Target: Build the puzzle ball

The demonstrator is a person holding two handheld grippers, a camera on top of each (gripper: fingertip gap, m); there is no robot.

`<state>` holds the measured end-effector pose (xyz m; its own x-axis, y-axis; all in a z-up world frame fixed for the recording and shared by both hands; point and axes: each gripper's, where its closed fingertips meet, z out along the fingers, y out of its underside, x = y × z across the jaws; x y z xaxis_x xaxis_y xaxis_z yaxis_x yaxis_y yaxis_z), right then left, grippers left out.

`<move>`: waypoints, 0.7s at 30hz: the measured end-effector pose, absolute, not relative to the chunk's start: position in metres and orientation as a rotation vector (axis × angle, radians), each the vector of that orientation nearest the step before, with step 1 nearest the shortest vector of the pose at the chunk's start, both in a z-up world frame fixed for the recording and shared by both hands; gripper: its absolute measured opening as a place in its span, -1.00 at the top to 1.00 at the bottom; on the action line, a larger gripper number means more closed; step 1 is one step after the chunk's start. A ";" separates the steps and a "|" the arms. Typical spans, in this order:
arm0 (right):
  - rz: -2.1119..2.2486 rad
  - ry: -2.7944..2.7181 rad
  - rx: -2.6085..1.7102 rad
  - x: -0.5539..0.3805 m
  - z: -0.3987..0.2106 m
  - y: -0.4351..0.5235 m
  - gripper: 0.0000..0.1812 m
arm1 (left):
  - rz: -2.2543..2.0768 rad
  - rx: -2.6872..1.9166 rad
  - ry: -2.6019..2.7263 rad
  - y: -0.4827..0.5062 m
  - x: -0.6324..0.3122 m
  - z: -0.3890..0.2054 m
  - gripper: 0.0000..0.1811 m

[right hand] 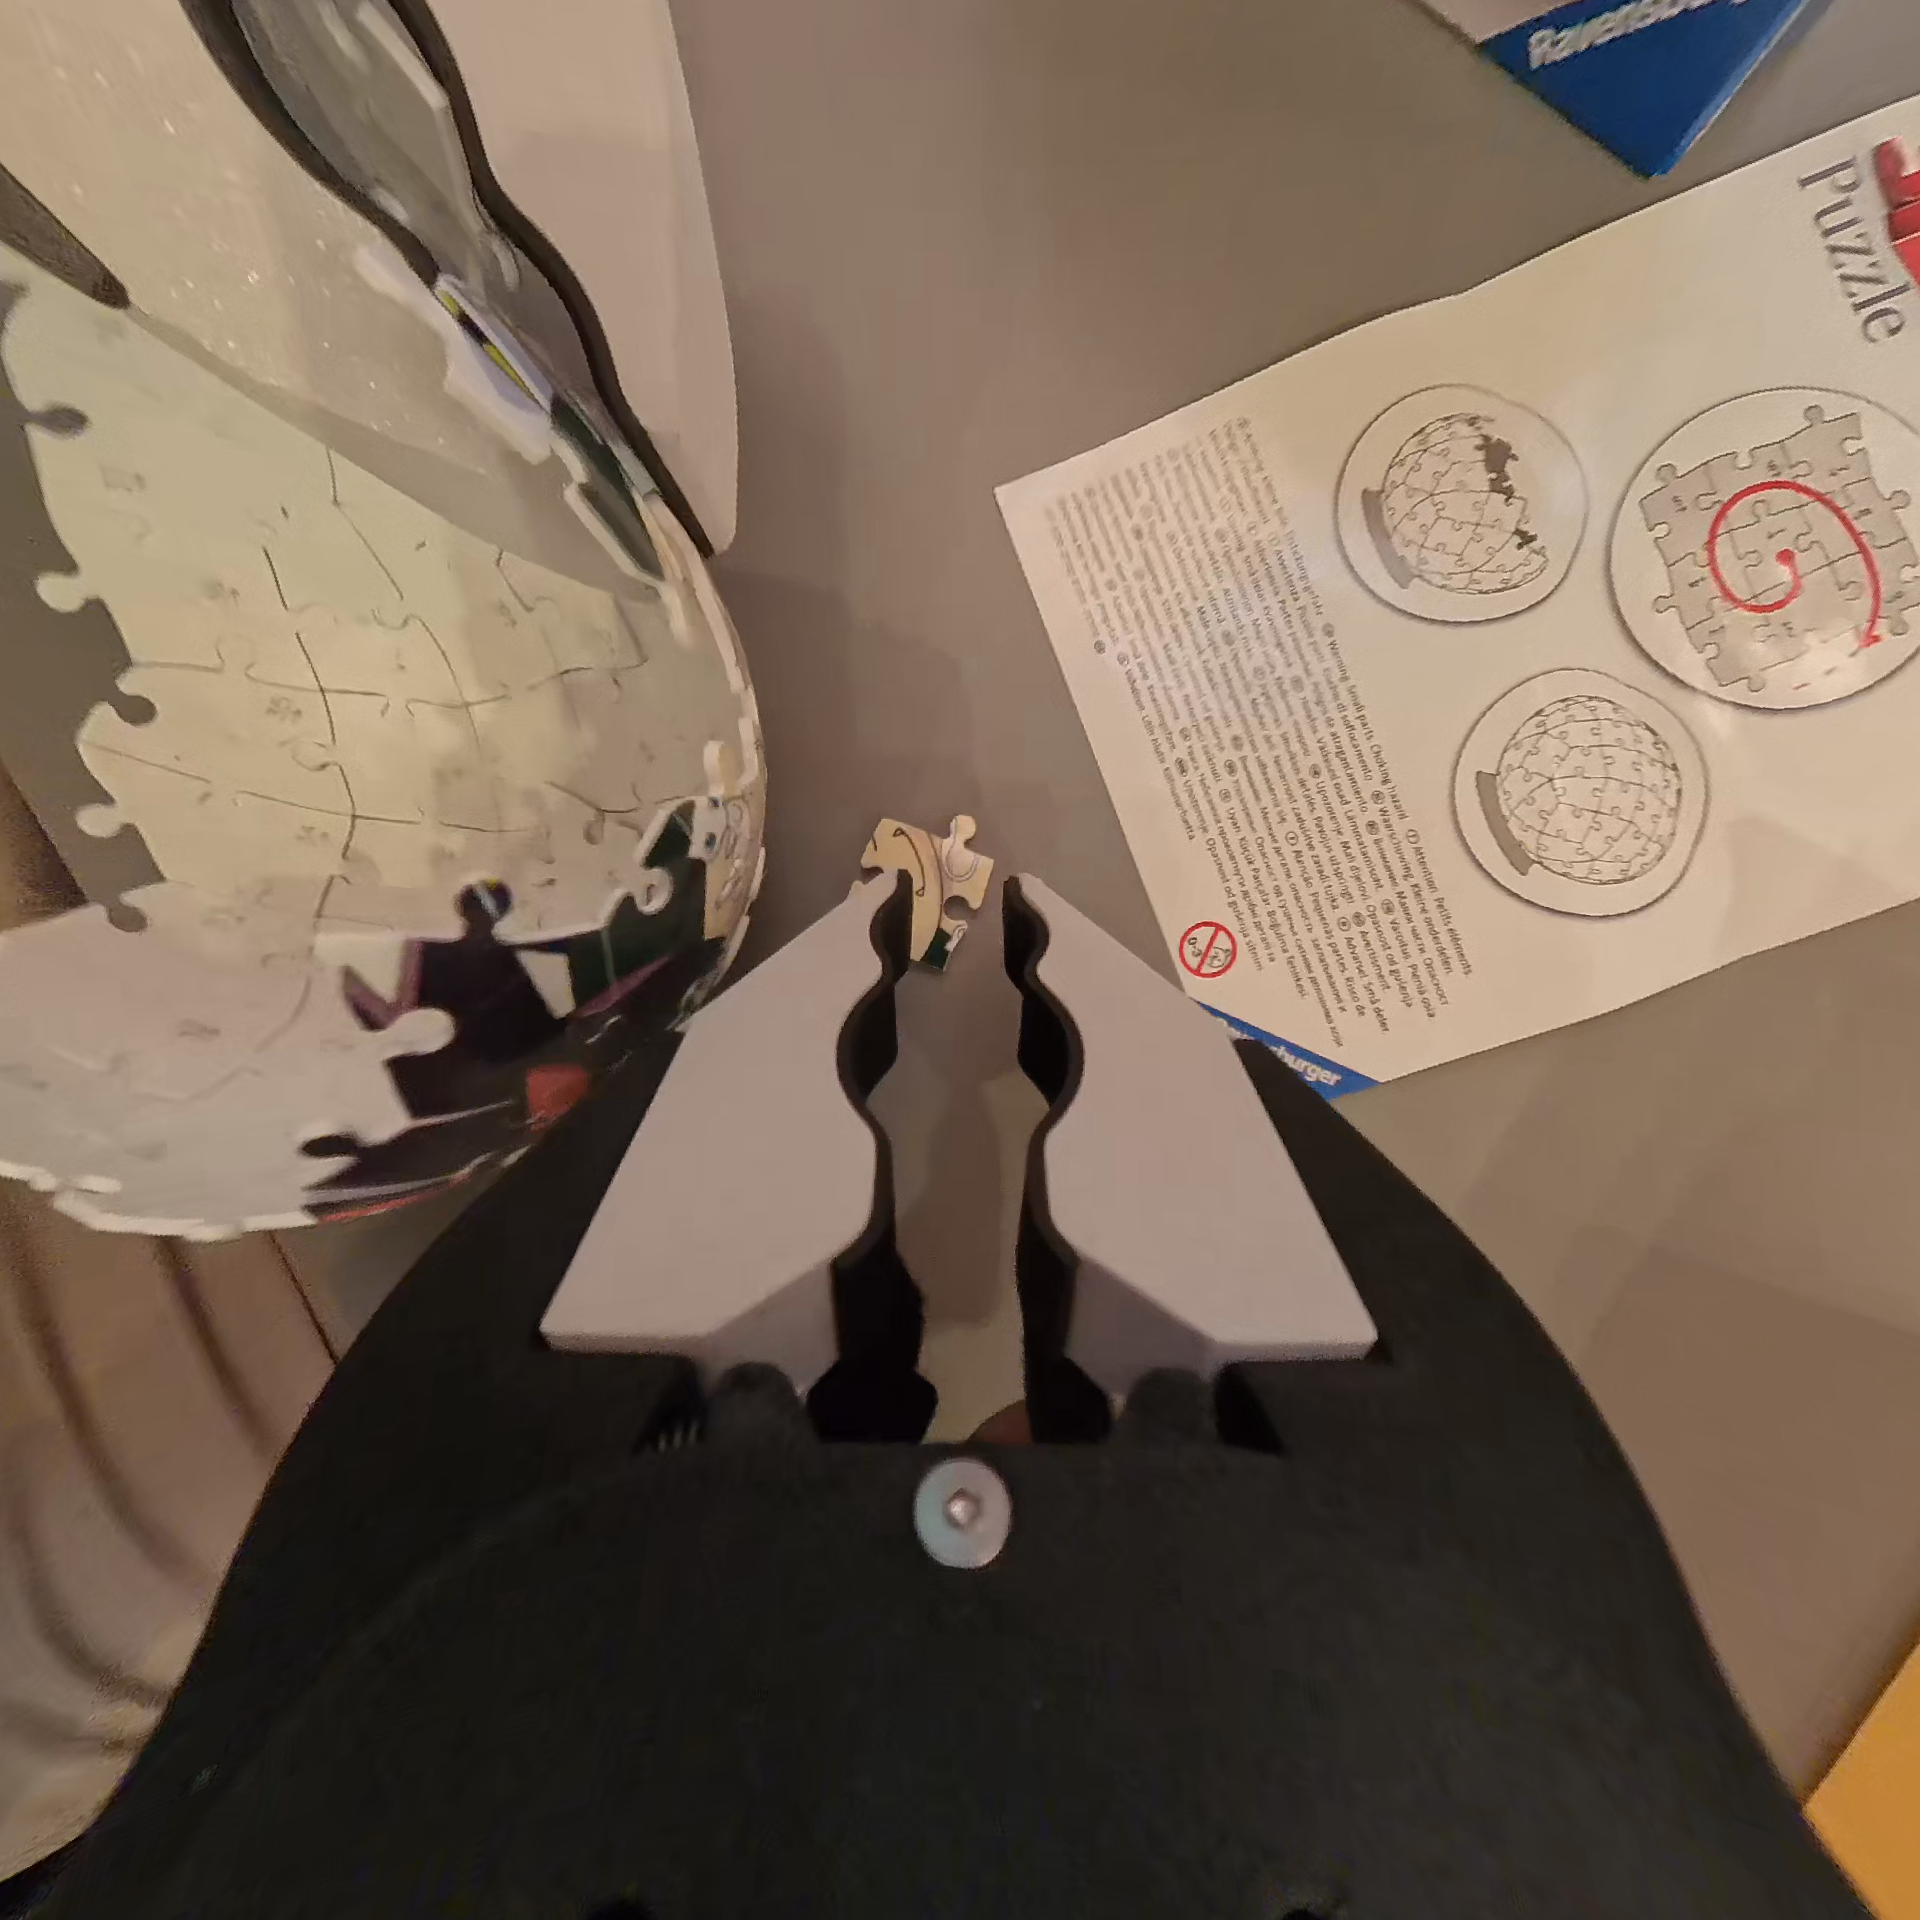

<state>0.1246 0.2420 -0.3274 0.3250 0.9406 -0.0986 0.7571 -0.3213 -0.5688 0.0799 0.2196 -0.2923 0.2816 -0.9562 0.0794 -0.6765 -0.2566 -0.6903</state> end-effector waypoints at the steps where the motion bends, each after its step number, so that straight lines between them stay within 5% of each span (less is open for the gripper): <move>1: 0.601 -1.481 -2.163 0.124 -0.322 0.244 0.82 | -0.674 -2.017 1.454 0.220 0.079 -0.292 0.93; 8: 0.806 -1.409 -1.893 0.095 -0.252 0.251 0.81 | -0.672 -2.010 1.446 0.221 0.077 -0.294 0.93; 21: 0.808 -1.679 -1.838 0.067 -0.263 0.233 0.96 | -0.678 -2.014 1.426 0.223 0.074 -0.296 0.94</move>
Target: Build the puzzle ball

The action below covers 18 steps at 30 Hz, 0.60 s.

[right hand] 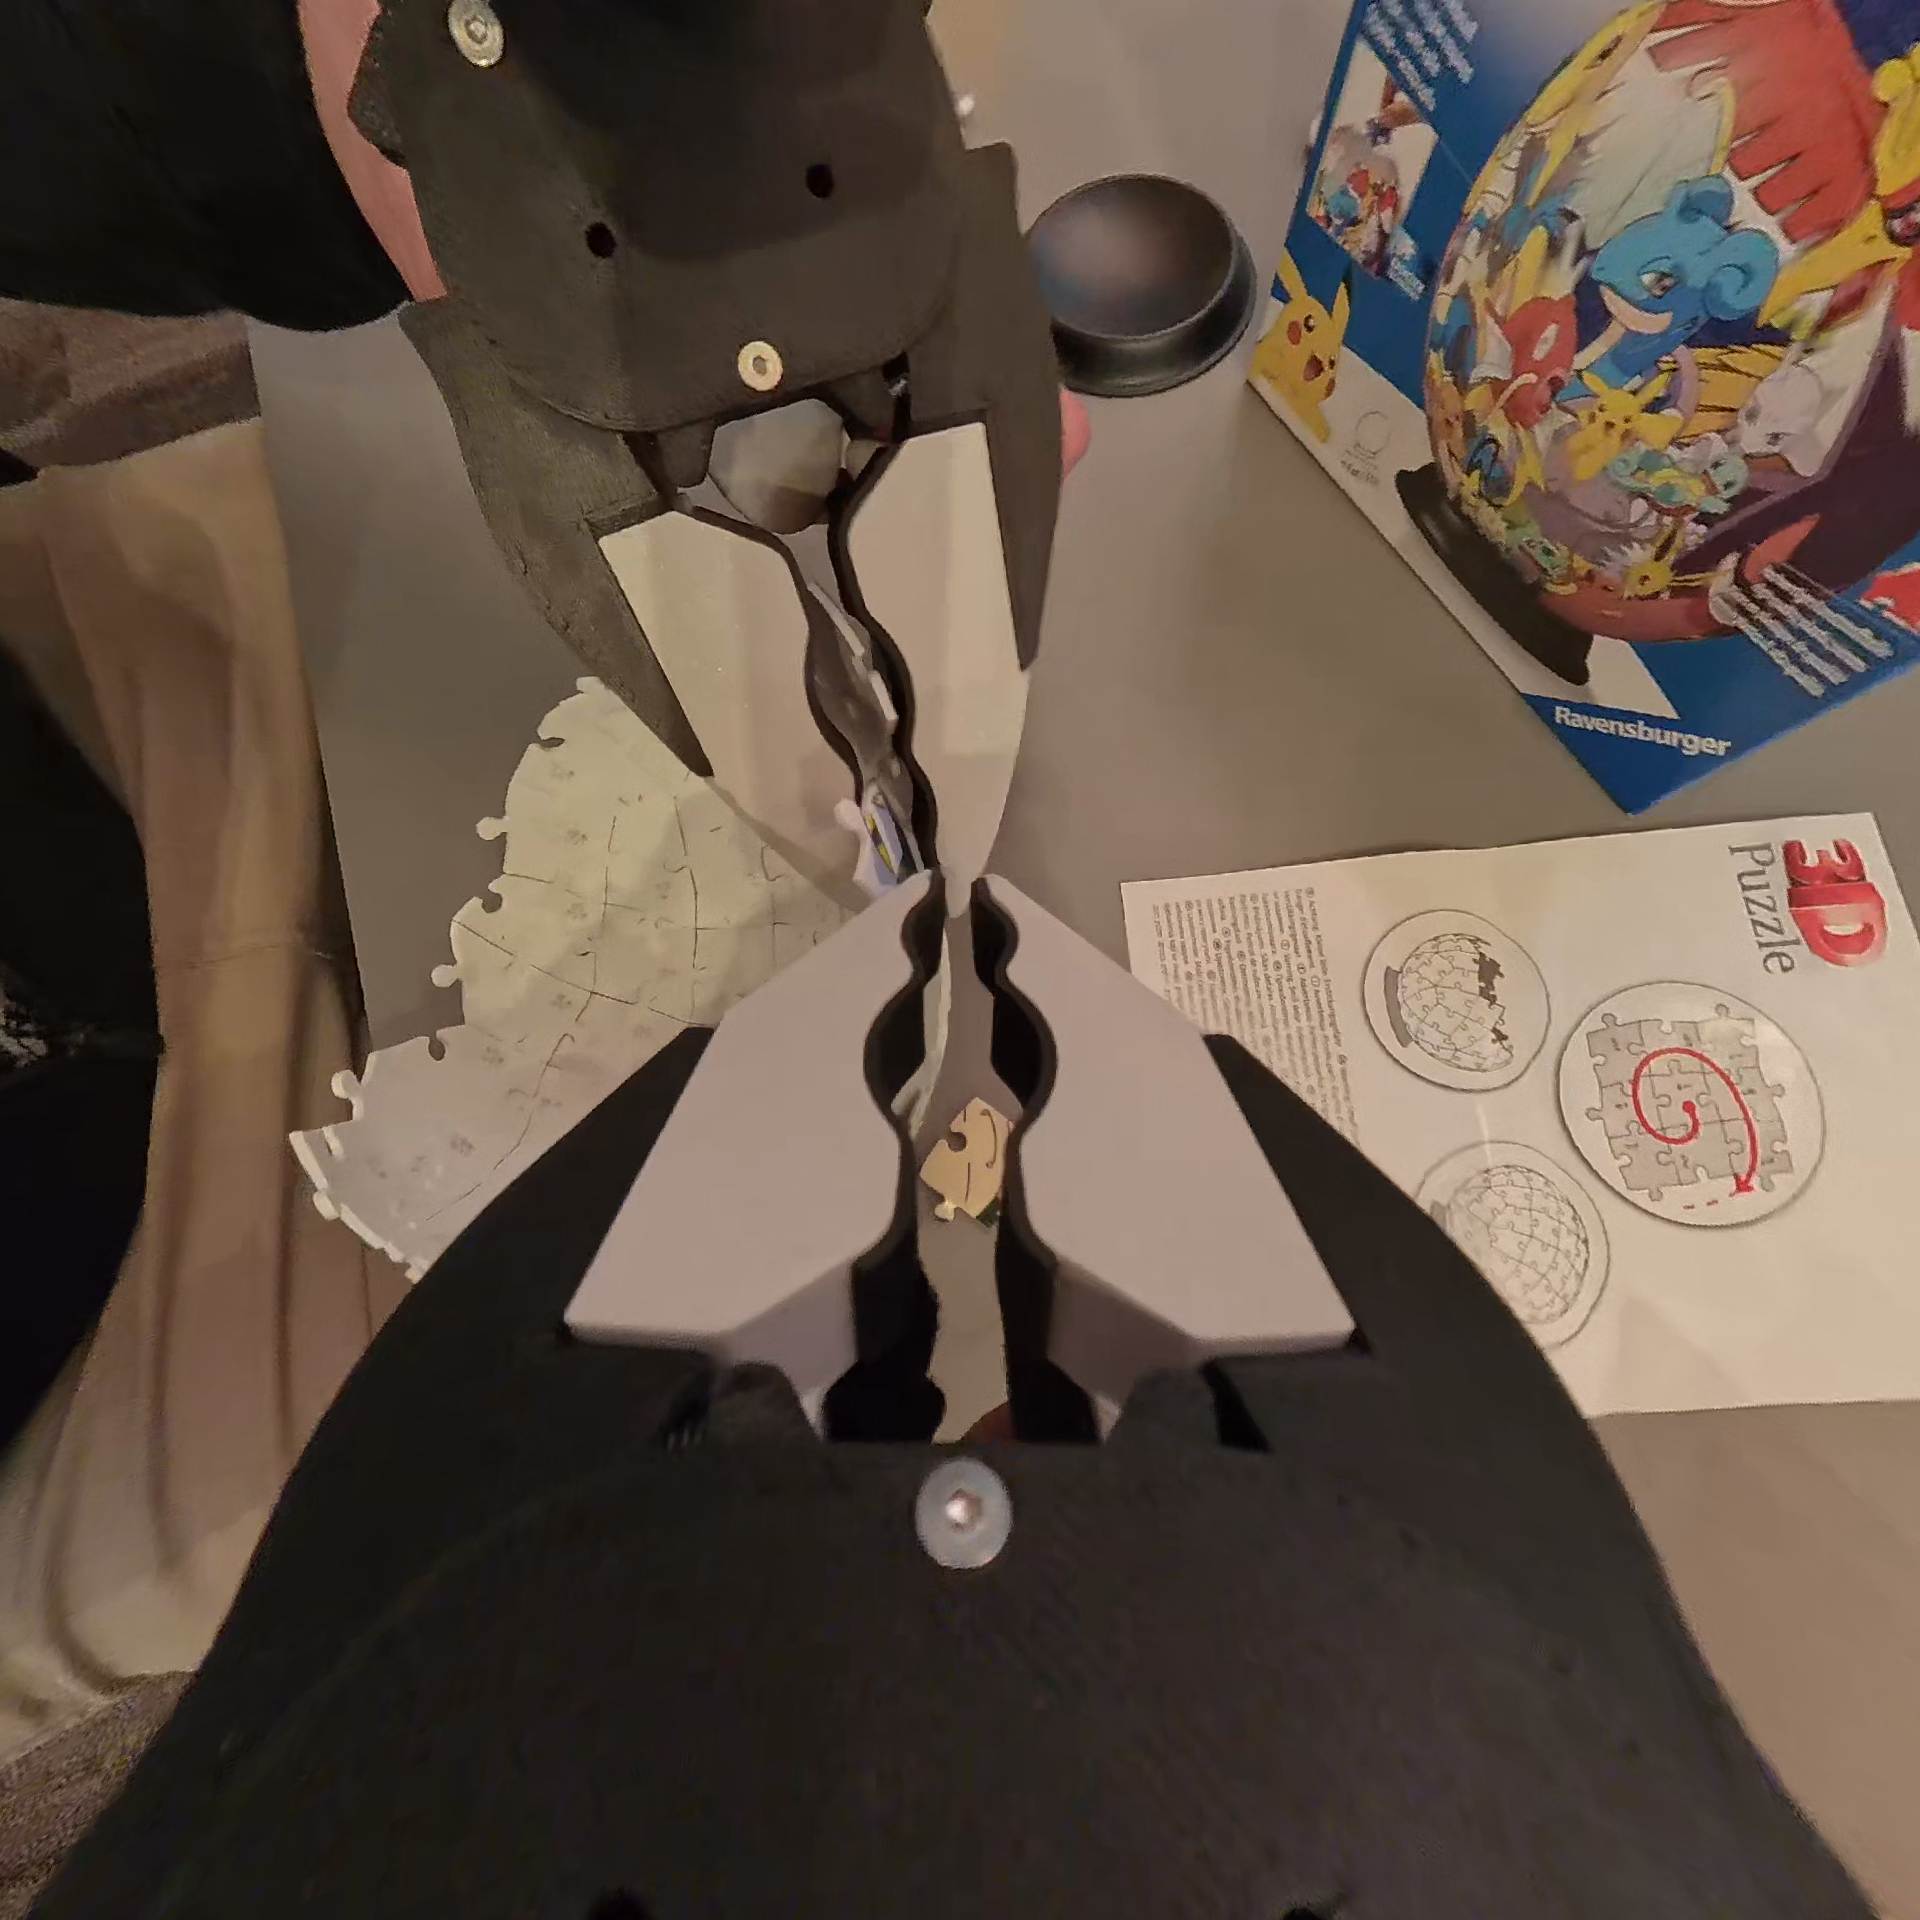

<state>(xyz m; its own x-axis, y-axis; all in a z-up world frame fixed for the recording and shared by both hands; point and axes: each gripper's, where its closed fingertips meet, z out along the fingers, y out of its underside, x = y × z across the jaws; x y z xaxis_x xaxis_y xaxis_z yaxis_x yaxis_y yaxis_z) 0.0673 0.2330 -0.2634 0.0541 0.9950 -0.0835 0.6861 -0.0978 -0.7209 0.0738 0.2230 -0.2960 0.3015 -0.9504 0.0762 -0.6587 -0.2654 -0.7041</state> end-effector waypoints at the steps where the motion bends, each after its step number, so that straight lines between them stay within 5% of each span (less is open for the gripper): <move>1: 0.820 -1.661 -1.837 0.070 -0.261 0.235 0.94 | -0.678 -2.015 1.424 0.223 0.073 -0.296 0.94; 18: 0.867 -1.719 -1.759 0.065 -0.264 0.227 1.00 | -0.690 -2.016 1.402 0.224 0.072 -0.296 0.82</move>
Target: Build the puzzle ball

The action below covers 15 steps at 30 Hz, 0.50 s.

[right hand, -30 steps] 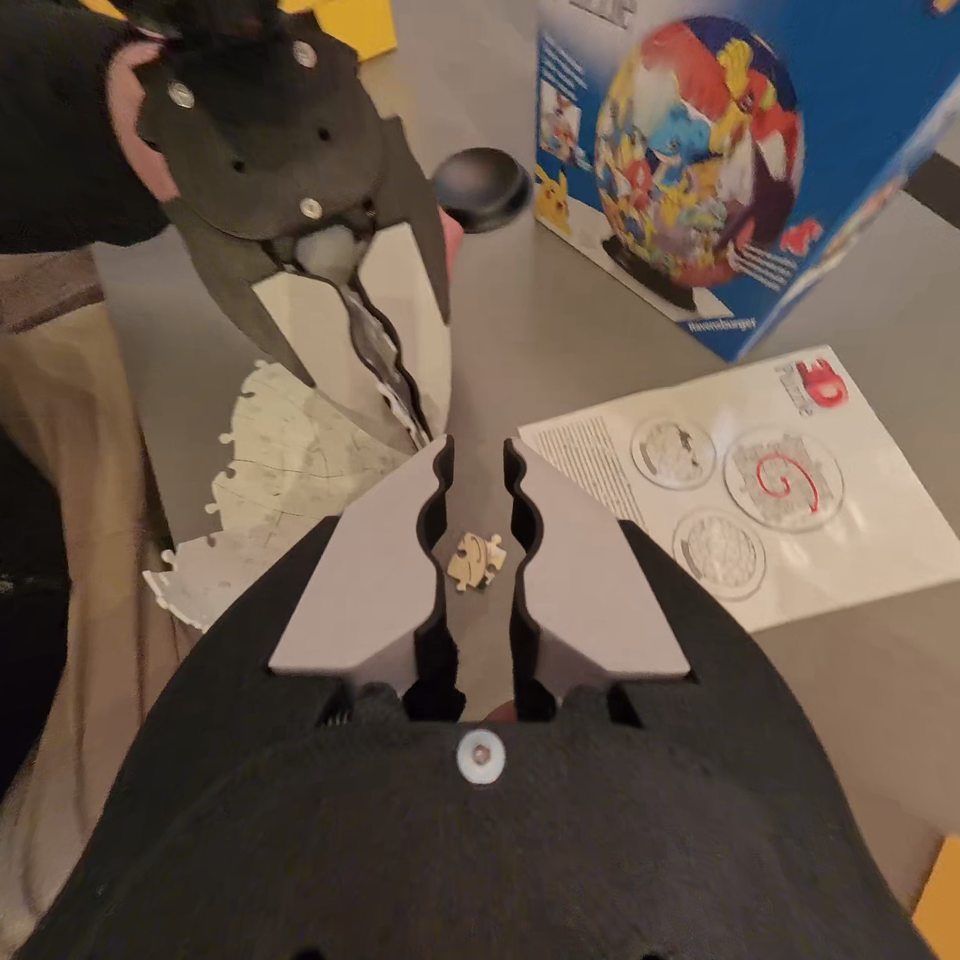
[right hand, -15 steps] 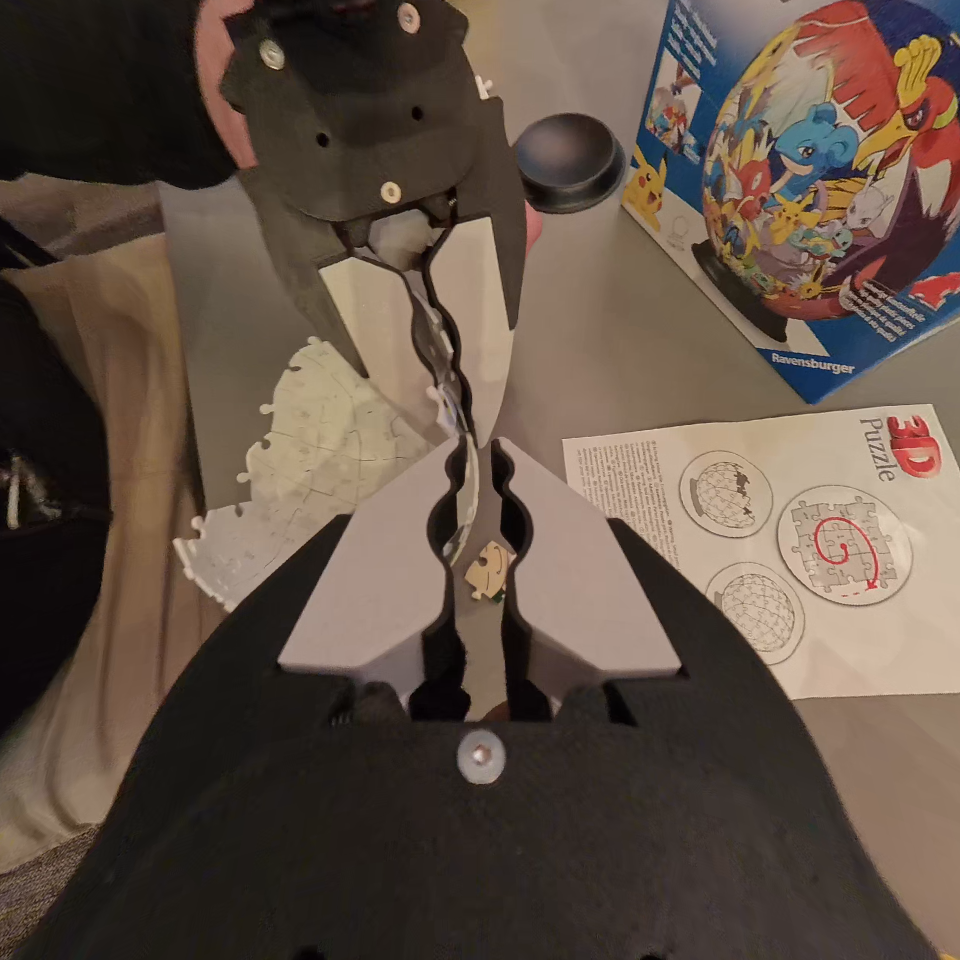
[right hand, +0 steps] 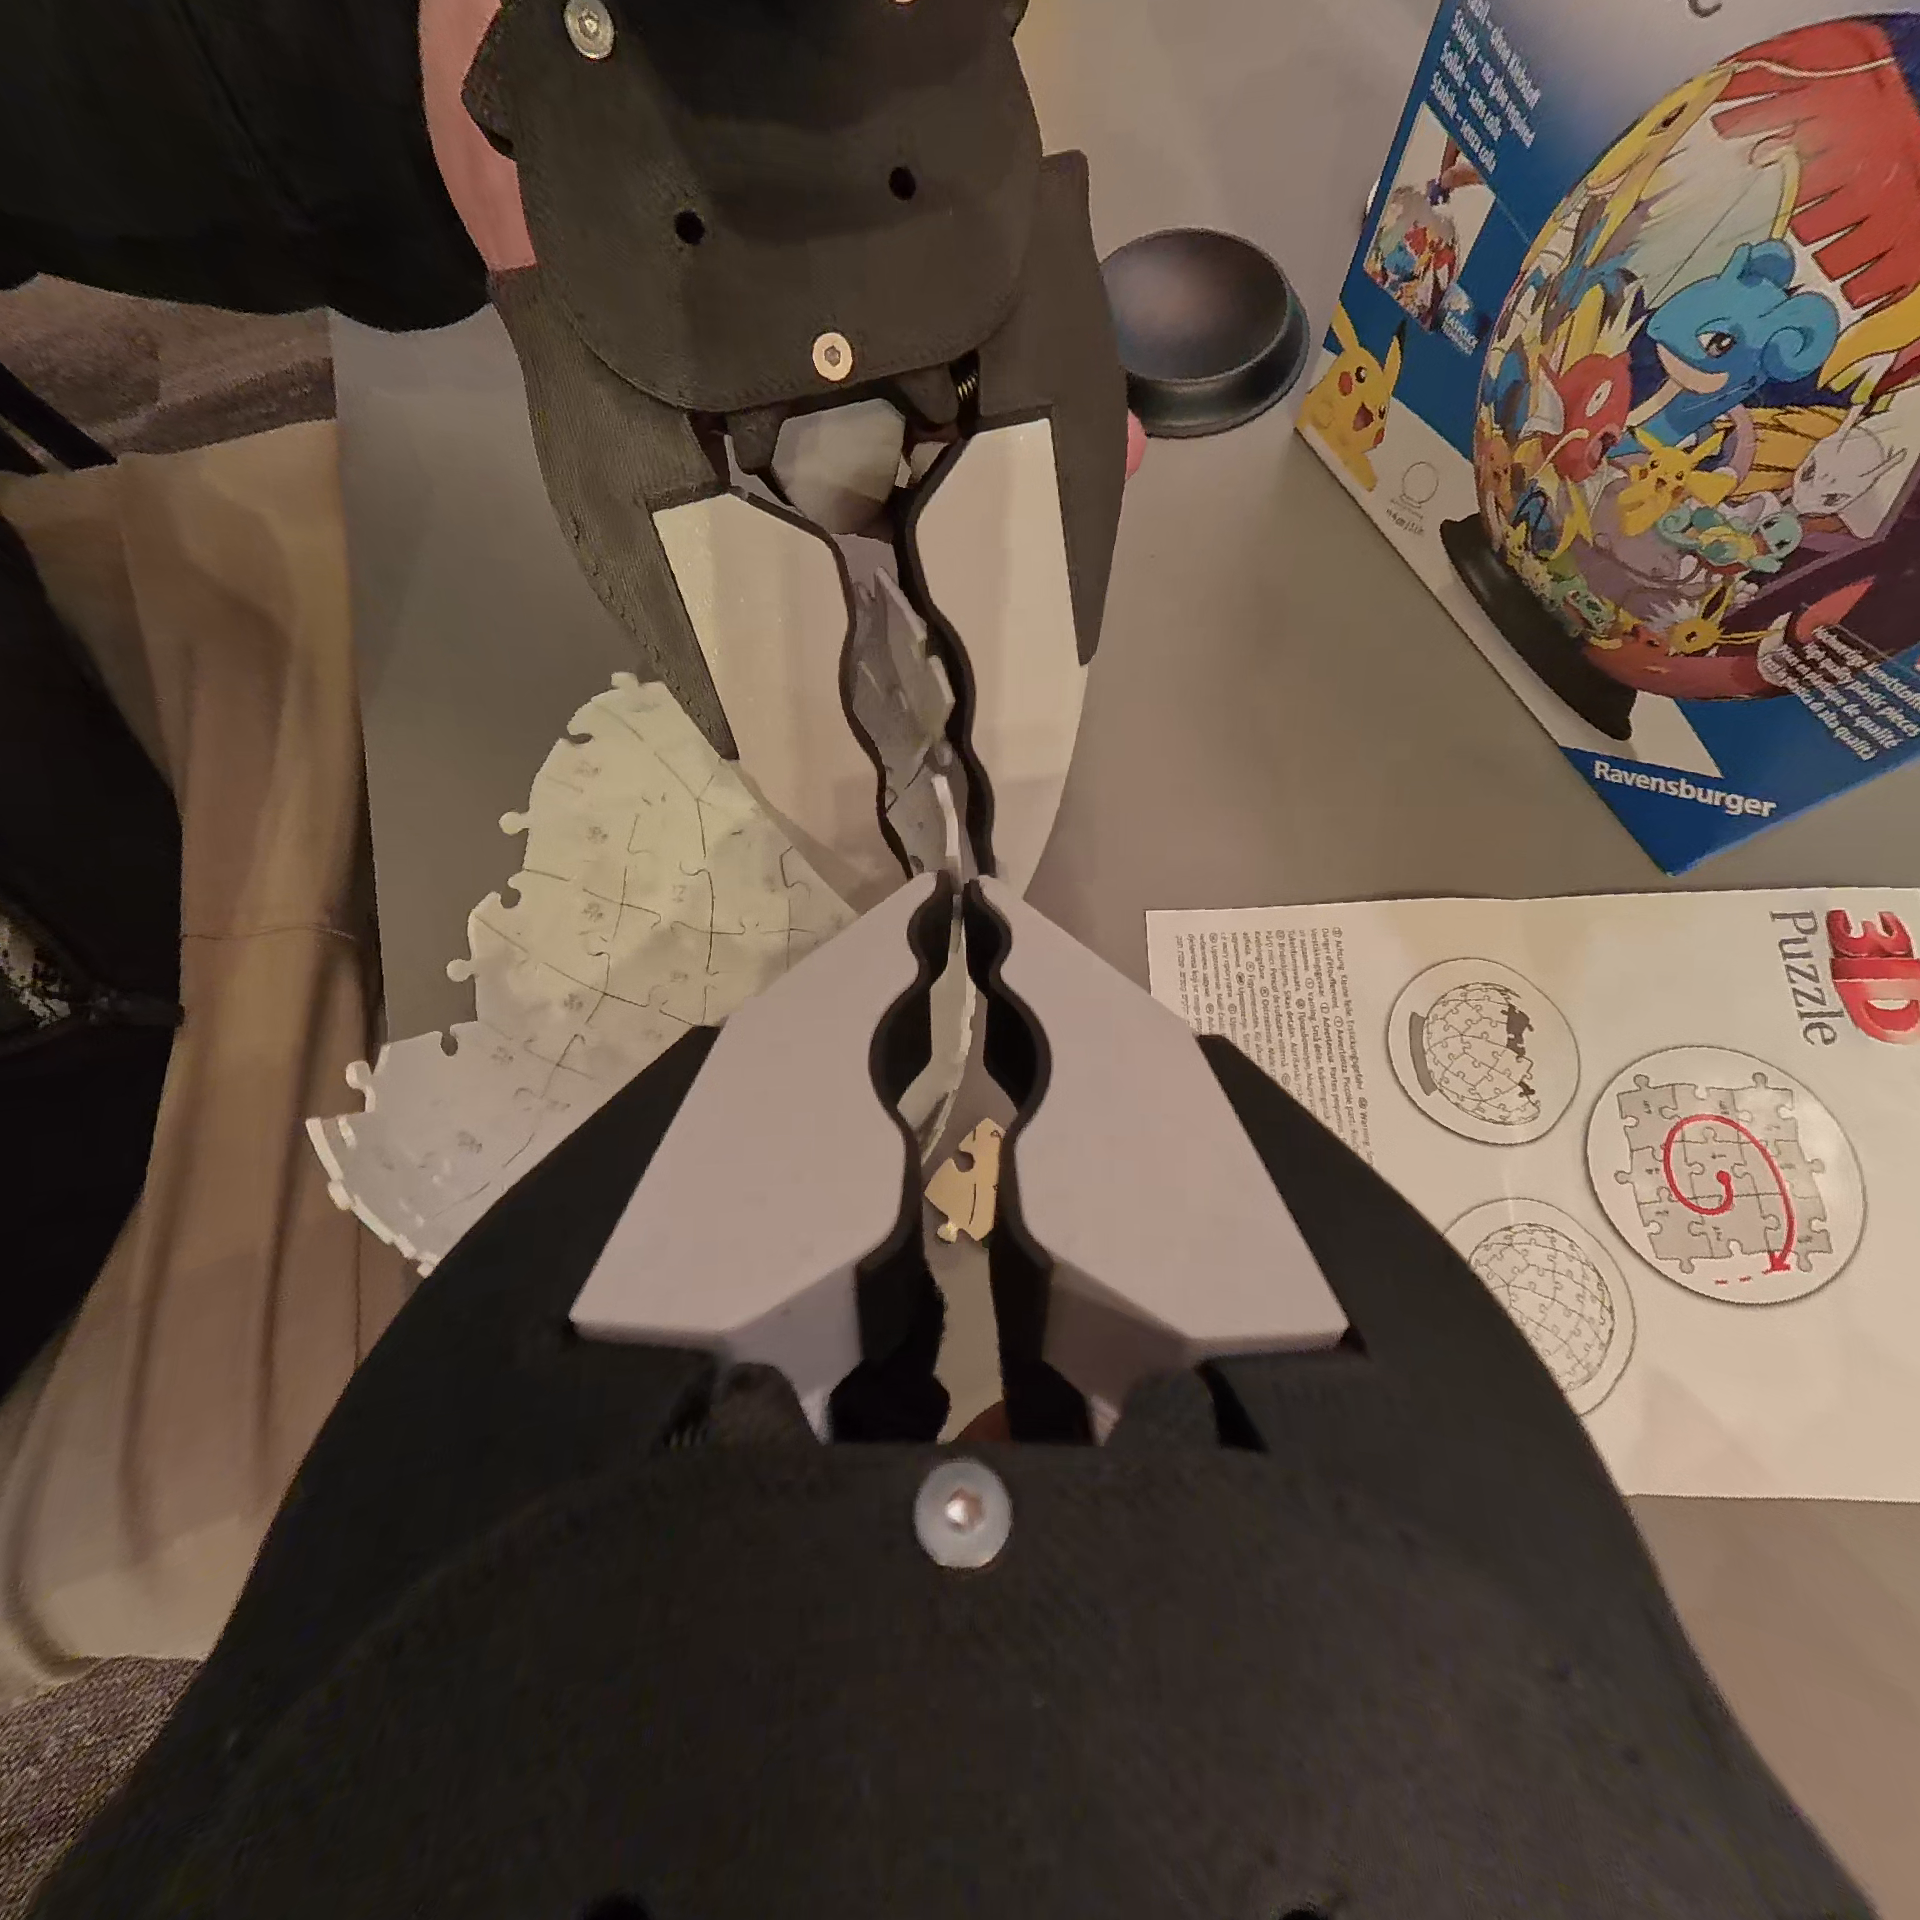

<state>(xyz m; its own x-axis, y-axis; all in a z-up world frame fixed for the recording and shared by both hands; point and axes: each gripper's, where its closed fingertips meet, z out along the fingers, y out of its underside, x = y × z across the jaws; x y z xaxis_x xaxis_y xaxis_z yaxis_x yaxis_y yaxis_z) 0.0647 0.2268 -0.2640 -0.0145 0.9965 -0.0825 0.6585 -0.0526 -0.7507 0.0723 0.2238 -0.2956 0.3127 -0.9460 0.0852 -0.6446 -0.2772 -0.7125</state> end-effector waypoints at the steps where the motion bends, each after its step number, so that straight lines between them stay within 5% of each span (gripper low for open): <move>1: 0.866 -1.718 -1.758 0.065 -0.263 0.227 1.00 | -0.689 -2.017 1.407 0.223 0.072 -0.296 0.81; 15: 0.837 -1.736 -1.721 0.062 -0.260 0.229 1.00 | -0.622 -2.057 1.377 0.220 0.057 -0.303 0.94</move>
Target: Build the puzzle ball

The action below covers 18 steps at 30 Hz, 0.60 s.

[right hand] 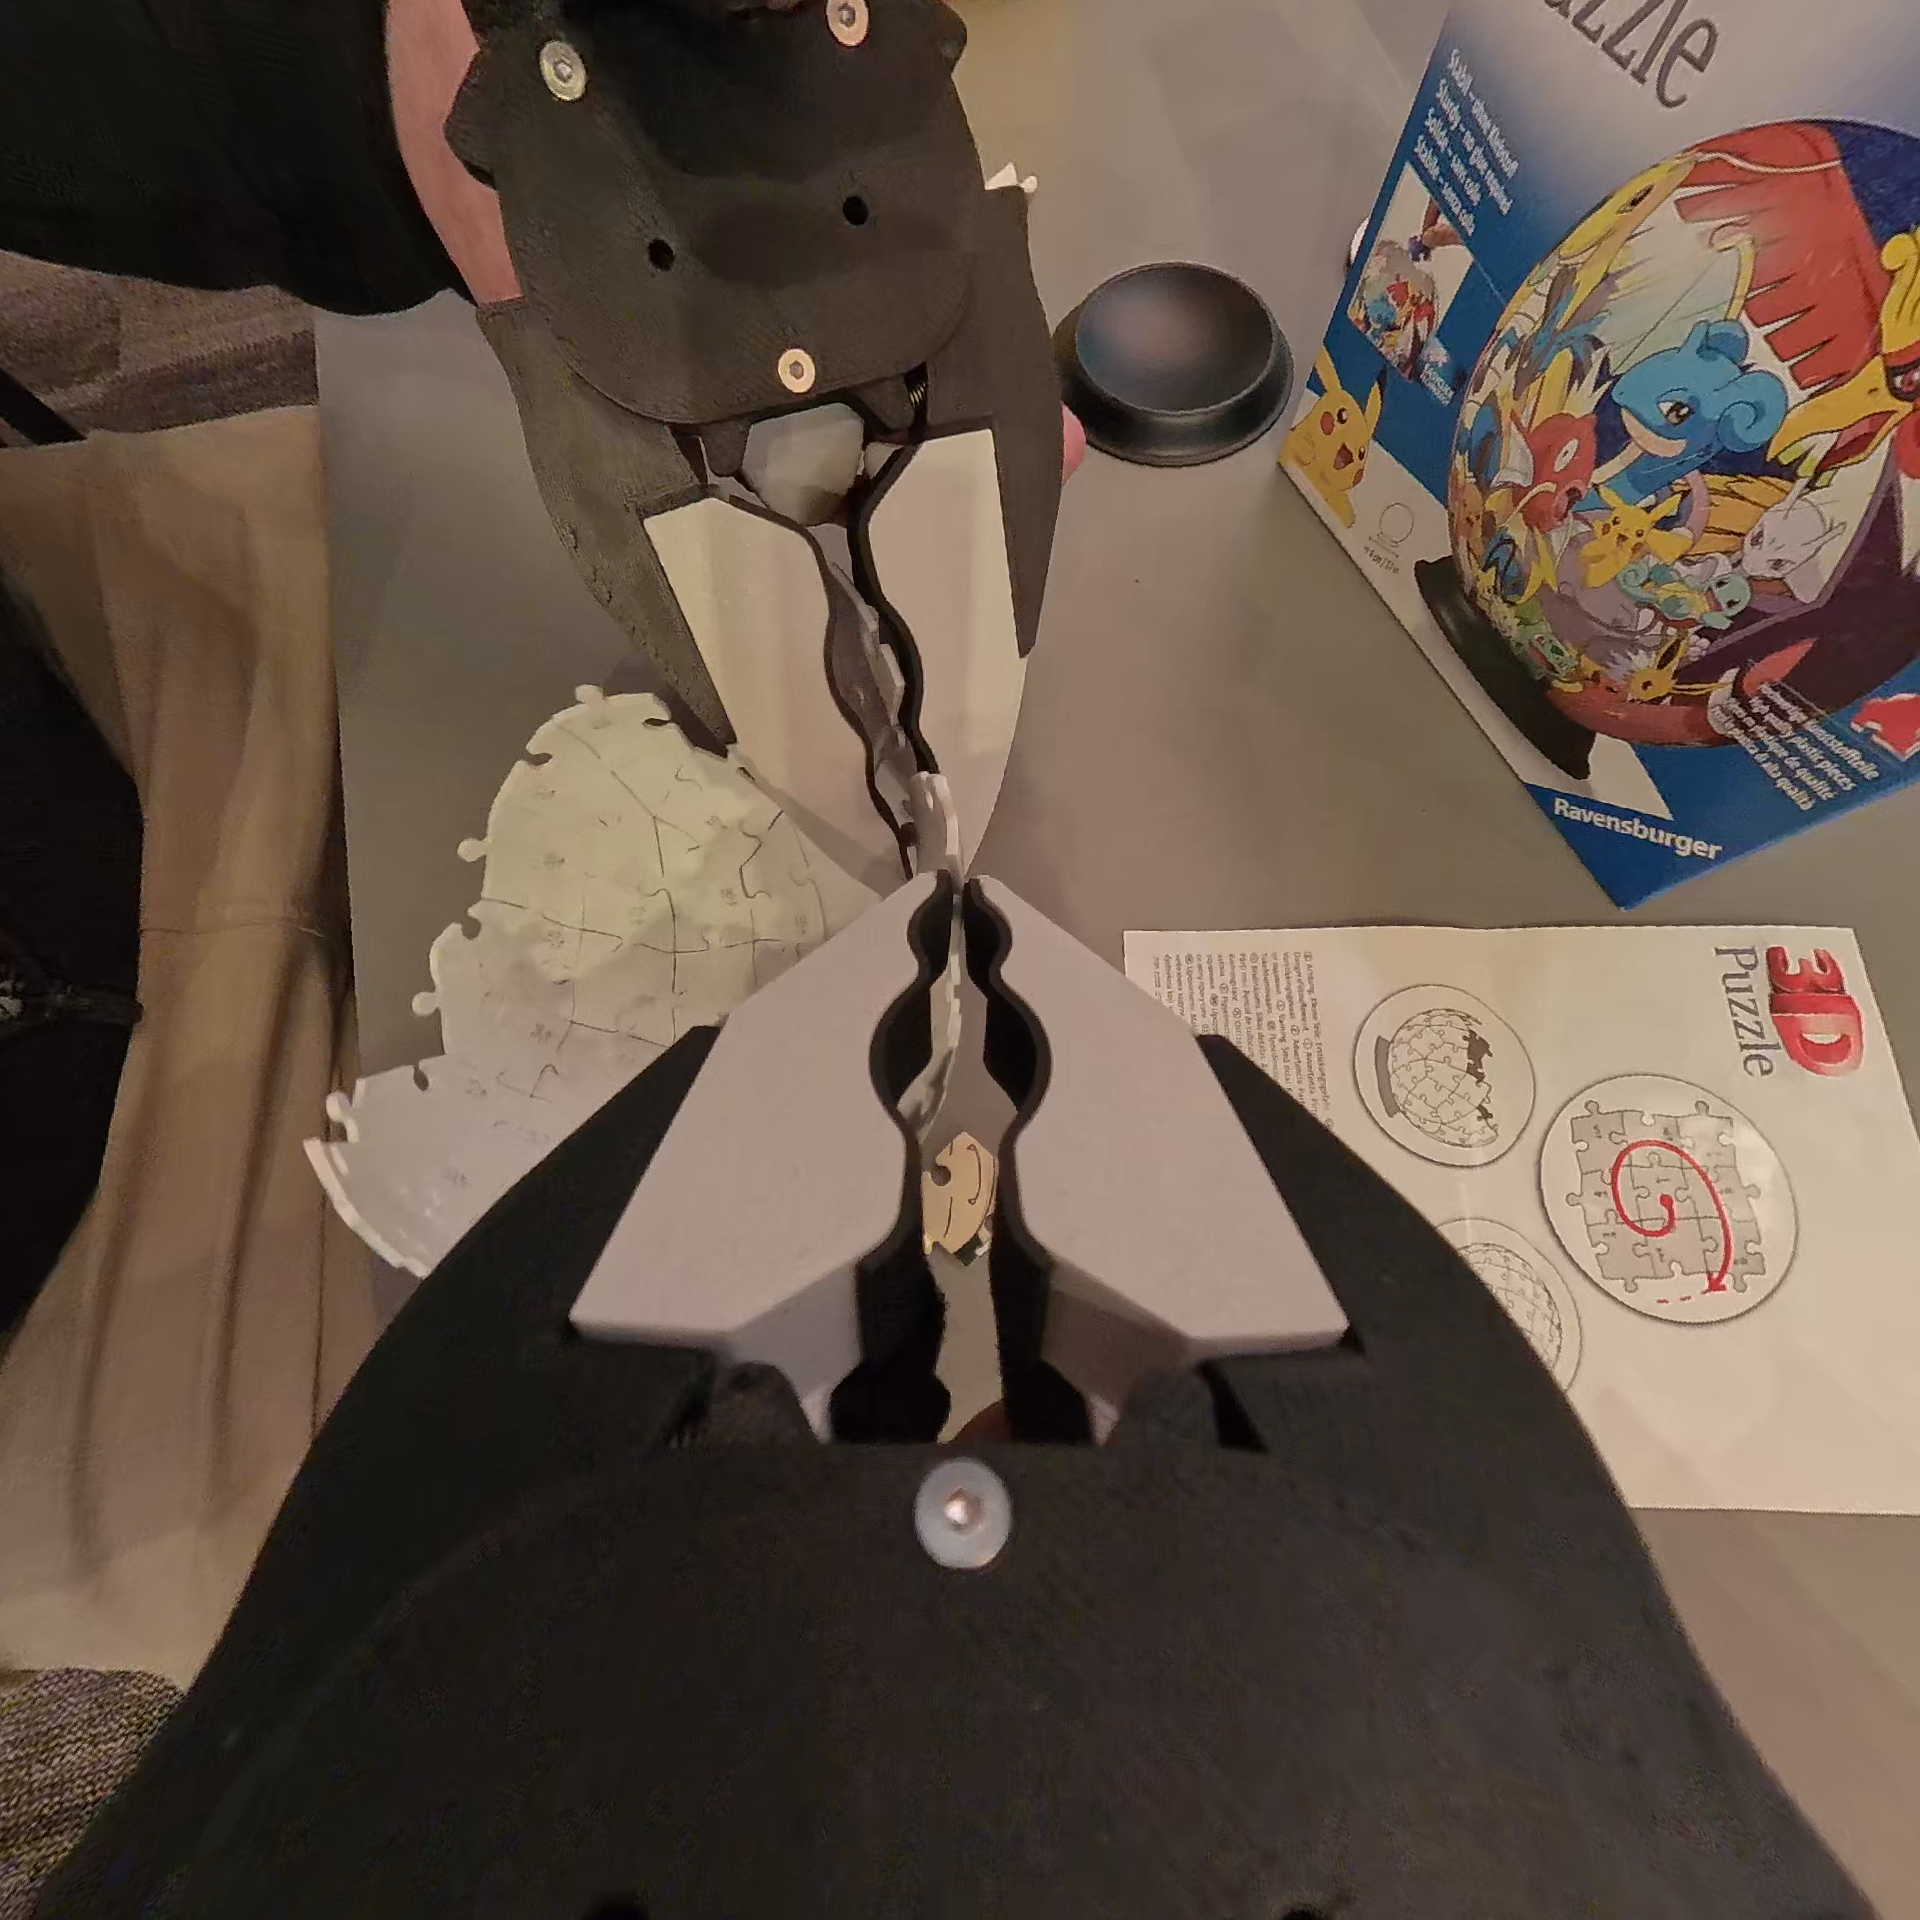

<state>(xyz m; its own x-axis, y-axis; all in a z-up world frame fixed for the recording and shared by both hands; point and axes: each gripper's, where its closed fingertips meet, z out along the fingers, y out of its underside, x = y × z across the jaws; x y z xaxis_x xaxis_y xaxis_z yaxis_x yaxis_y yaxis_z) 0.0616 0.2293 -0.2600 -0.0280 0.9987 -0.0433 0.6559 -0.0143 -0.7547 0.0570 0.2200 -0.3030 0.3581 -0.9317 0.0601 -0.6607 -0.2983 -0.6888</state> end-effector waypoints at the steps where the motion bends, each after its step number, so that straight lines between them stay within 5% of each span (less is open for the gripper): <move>1: 0.840 -1.735 -1.720 0.061 -0.260 0.229 1.00 | -0.629 -2.050 1.384 0.220 0.058 -0.303 0.94; 10: 0.867 -1.728 -1.713 0.059 -0.261 0.228 1.00 | -0.621 -2.026 1.439 0.218 0.056 -0.302 0.72; 18: 0.887 -1.712 -1.704 0.057 -0.265 0.229 1.00 | -0.596 -2.060 1.388 0.220 0.055 -0.305 0.86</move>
<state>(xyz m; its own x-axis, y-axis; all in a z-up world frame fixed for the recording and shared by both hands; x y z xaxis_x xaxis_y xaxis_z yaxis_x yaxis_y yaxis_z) 0.0567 0.2289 -0.2652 -0.0348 0.9974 -0.0627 0.6261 -0.0272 -0.7793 0.0546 0.2195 -0.3054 0.3594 -0.9322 0.0436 -0.6735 -0.2914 -0.6793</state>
